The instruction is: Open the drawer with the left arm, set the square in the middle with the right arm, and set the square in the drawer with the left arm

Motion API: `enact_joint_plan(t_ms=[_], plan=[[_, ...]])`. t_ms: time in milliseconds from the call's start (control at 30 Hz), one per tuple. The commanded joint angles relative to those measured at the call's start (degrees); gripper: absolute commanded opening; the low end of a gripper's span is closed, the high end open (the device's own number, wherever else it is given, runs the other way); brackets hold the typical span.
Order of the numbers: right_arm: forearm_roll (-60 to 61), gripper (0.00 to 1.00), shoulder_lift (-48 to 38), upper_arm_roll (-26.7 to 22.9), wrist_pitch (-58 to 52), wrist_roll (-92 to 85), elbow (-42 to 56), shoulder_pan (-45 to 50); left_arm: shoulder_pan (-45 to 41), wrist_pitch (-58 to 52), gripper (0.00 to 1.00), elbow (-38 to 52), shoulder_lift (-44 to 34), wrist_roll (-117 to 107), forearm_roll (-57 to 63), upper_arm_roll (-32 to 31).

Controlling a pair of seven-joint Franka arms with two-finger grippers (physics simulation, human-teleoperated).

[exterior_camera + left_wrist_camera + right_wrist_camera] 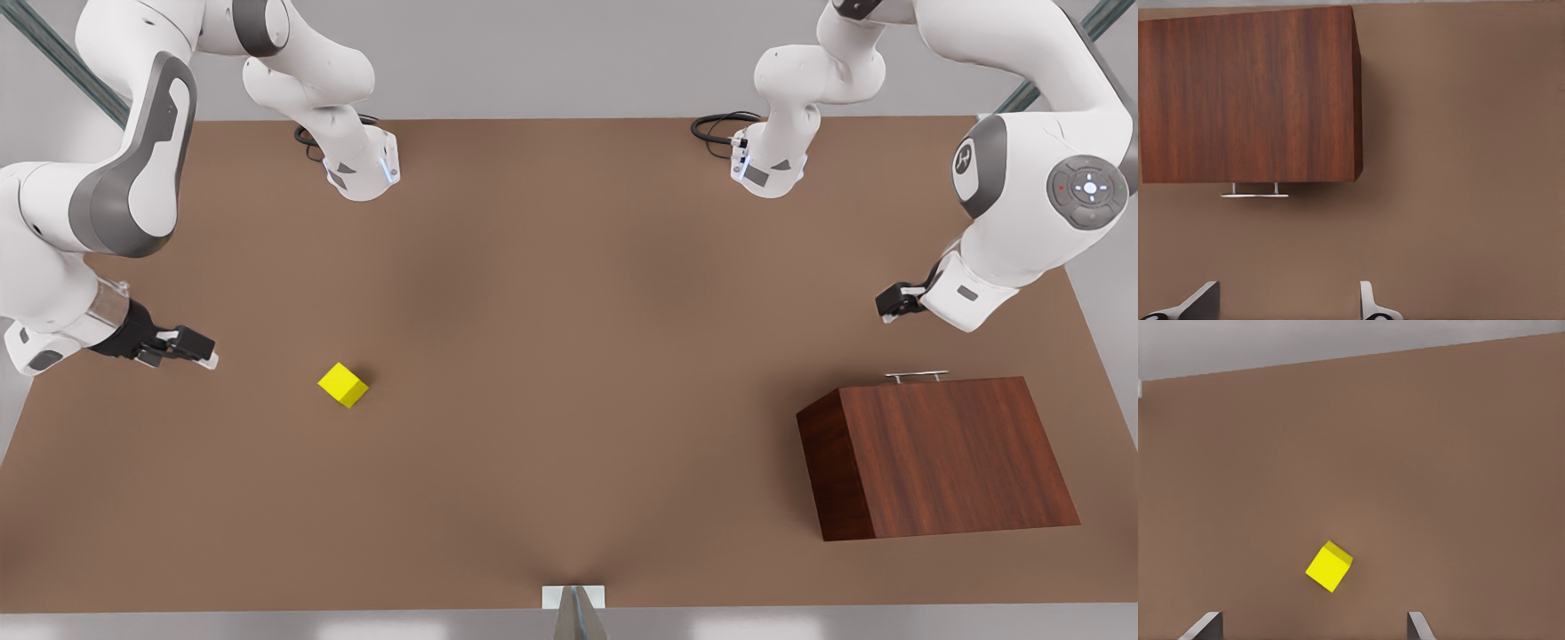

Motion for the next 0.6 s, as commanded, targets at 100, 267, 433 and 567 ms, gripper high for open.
enact_joint_plan(t_ms=[100,267,433,567], plan=[[0.0,1.00,-0.1,0.0,0.9,-0.8,0.0,0.0,0.0,-8.0,1.00,-1.3,-0.1,-1.6,0.1,0.8],[0.1,1.00,-0.1,0.0,0.8,-0.9,-0.1,-0.3,0.7,16.1,1.00,-22.5,-5.0,-48.4,-0.7,1.9],[0.1,1.00,-0.1,0.0,0.8,-0.9,-0.1,-0.3,2.5,52.0,1.00,-41.2,-5.8,-66.7,-0.2,7.3],[0.1,1.00,0.0,0.0,0.9,-0.9,-0.1,-0.3,2.6,55.0,1.00,-45.5,-6.6,-78.2,3.1,8.6]])
